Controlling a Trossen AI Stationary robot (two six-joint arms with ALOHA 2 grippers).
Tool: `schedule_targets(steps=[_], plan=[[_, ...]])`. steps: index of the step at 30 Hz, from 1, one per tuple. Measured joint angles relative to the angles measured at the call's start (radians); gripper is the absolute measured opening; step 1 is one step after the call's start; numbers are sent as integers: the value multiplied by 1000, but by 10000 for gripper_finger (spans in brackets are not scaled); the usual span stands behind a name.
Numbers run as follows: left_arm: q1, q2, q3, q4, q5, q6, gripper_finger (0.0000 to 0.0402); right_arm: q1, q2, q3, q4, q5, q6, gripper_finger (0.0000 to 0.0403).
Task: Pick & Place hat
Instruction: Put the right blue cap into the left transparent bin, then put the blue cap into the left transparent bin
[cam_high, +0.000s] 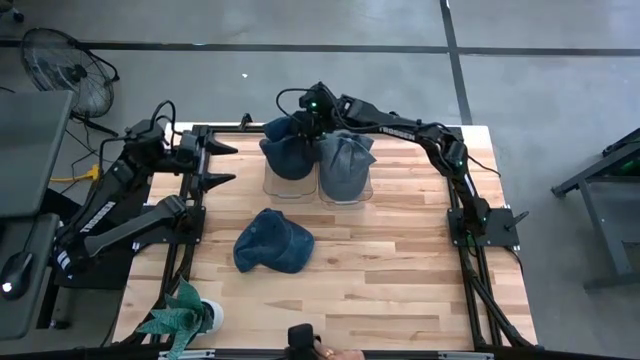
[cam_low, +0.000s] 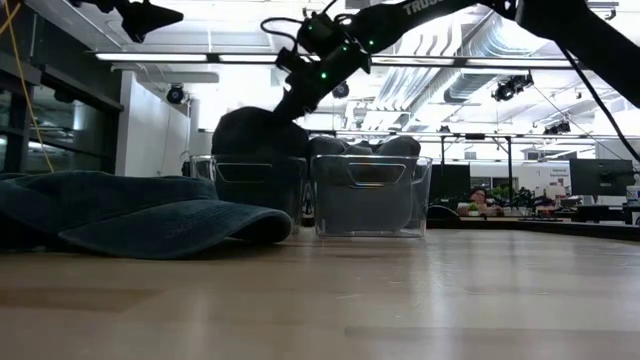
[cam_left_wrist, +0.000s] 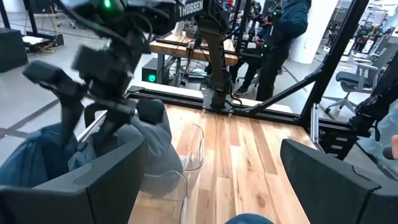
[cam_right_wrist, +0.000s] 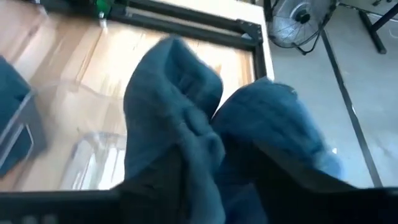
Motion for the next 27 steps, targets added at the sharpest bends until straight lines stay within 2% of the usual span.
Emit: schedule_targets(steps=[4, 7, 13, 21, 27], plan=[[0, -3, 0, -17, 0, 0, 362, -1, -2, 48, -37, 0, 20, 225], [0, -3, 0, -30, -1, 0, 362, 7, -2, 90, -100, 12, 21, 248], [0, -3, 0, -48, -1, 2, 362, 53, -2, 192, -285, 91, -44, 252], [0, -3, 0, -116, -31, 36, 362, 167, -2, 273, -516, 353, -162, 252], [0, -3, 0, -129, -34, 50, 362, 241, -5, 273, -680, 378, -111, 252]])
